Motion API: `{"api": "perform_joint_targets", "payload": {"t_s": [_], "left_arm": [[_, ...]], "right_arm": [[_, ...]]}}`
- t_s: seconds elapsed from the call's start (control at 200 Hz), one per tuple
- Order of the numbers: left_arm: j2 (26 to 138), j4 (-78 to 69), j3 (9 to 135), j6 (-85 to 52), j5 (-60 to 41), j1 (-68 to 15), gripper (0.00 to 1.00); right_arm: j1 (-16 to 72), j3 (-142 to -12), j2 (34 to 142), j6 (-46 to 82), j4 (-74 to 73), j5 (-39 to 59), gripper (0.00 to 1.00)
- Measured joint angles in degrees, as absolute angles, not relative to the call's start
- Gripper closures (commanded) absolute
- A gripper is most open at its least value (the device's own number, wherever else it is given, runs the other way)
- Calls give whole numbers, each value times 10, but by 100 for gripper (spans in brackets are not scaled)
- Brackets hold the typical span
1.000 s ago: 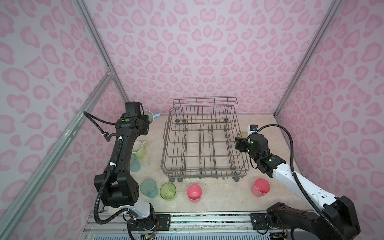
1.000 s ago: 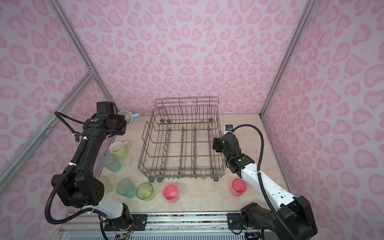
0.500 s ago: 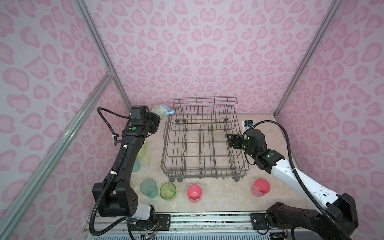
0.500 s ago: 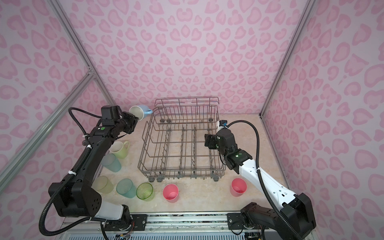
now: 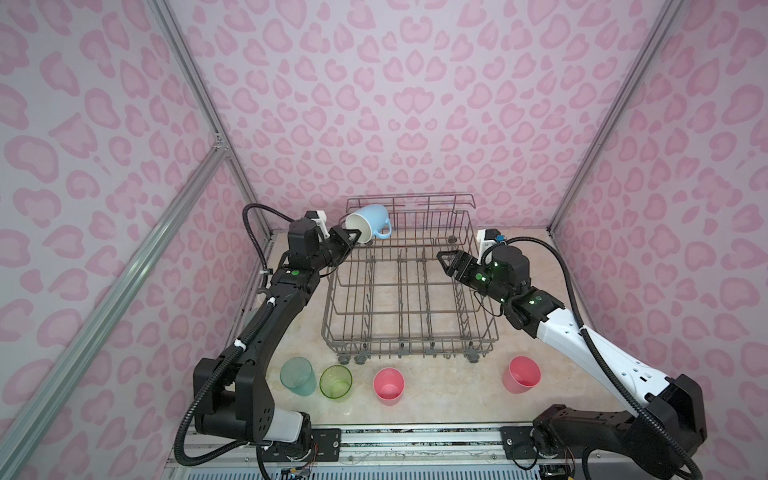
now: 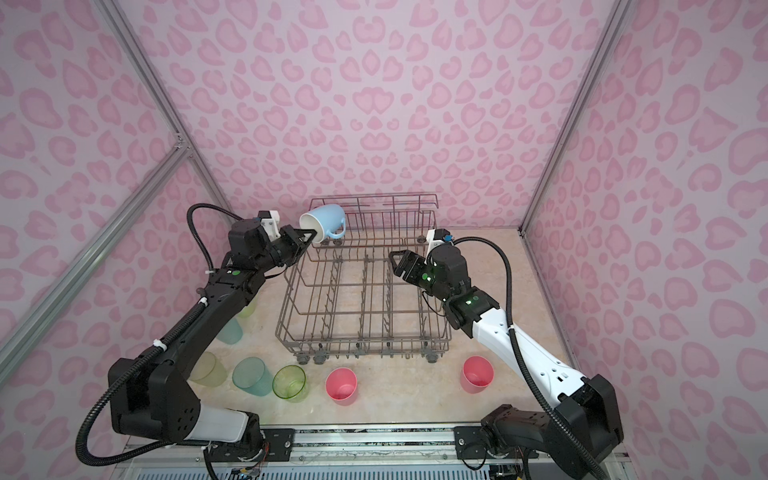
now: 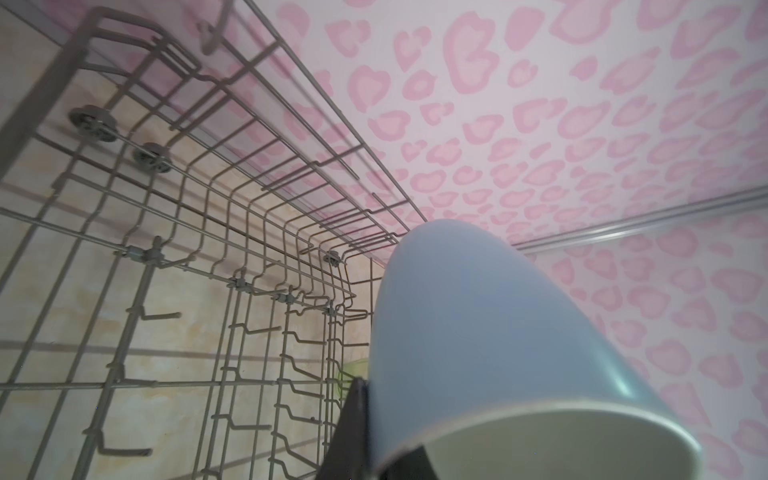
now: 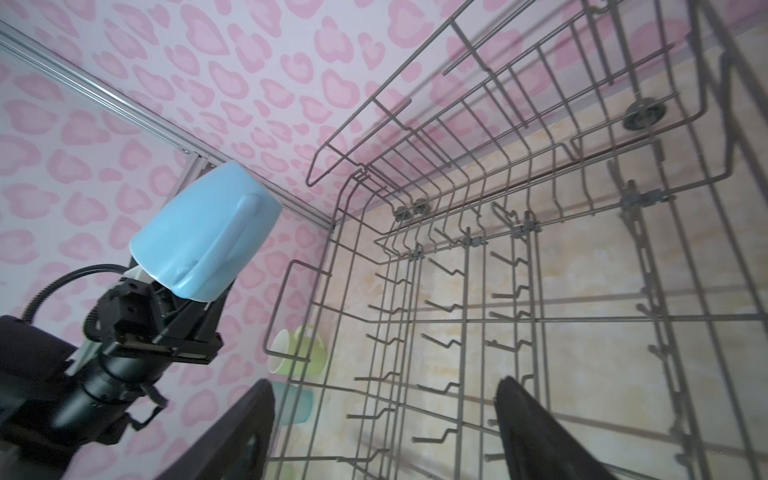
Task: Load the cups into the dish rack
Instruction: 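Grasp the light-blue mug's handle with the right gripper while the left gripper holds it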
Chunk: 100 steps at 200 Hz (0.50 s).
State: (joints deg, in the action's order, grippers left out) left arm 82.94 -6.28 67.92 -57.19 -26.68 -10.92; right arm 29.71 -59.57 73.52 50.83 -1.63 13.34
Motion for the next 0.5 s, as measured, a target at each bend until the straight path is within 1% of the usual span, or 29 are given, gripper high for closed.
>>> {"api": "perform_joint_targets", "payload": {"t_s": [0.1, 0.255, 0.5], "left_arm": [[835, -99, 665, -553, -292, -123, 97], [843, -137, 656, -539, -302, -132, 97], [863, -176, 656, -540, -318, -140, 97]], "right_arm": [[297, -598, 744, 557, -50, 161, 19], [297, -597, 751, 617, -96, 193, 21], [297, -599, 776, 688, -169, 221, 27]]}}
